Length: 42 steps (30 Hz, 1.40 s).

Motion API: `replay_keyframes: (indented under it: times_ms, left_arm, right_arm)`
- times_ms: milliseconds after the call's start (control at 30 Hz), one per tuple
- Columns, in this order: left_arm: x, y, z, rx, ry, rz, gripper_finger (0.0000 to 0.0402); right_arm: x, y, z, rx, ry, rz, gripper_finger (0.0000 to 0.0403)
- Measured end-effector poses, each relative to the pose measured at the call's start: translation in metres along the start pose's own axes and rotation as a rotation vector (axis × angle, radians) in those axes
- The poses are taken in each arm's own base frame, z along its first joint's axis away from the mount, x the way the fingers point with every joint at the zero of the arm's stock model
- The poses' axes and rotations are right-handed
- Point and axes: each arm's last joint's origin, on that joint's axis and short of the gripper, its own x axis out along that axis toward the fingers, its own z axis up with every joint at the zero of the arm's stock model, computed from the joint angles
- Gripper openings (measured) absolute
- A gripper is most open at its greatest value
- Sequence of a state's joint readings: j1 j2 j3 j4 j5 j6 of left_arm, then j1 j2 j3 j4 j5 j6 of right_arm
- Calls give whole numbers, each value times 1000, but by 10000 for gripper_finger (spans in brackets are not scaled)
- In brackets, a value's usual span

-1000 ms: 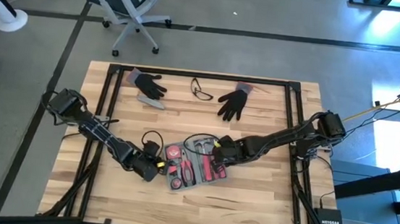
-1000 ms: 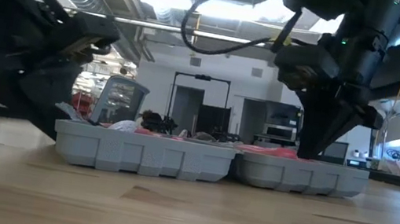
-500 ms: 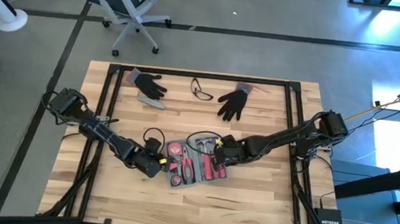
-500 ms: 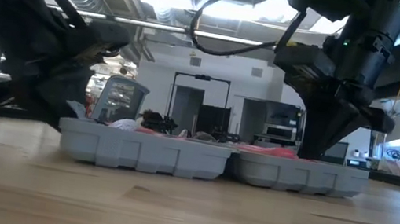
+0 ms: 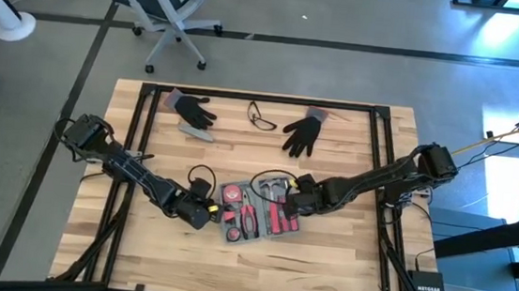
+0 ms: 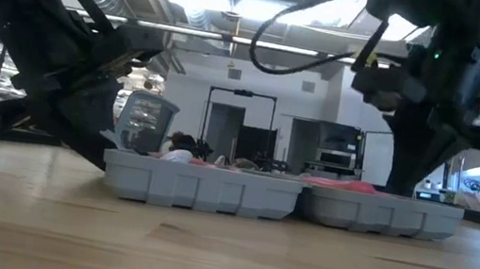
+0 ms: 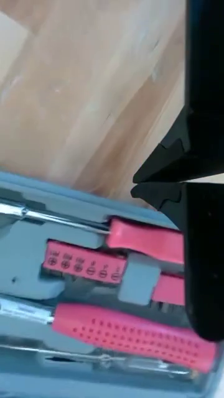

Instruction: Prefit tool cases

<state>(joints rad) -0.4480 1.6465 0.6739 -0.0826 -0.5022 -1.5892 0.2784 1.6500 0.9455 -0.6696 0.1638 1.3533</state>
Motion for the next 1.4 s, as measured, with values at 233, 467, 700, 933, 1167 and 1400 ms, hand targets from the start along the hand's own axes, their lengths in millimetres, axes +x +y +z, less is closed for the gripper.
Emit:
replay_keyframes:
  times_ms: [233,467,700,933,1167,1400]
  left_arm:
    - [-1,-7,0,40,5,-68,0]
    - [-2,-8,-1,55,16,-84,0]
    - [-21,-9,7,-17,-6,-78,0]
    - [-36,1,14,47,26,18,0]
    - [-32,5,12,31,45,50,0]
    - [-10,9,-7,9,112,90,0]
  right_arm:
    - [26,1,-11,66,47,18,0]
    - [28,4,-10,79,45,43,0]
    - [28,5,-10,77,47,52,0]
    - [28,7,-10,76,43,73,0]
    - [28,8,-9,78,41,87,0]
    - [28,9,-9,79,39,97,0]
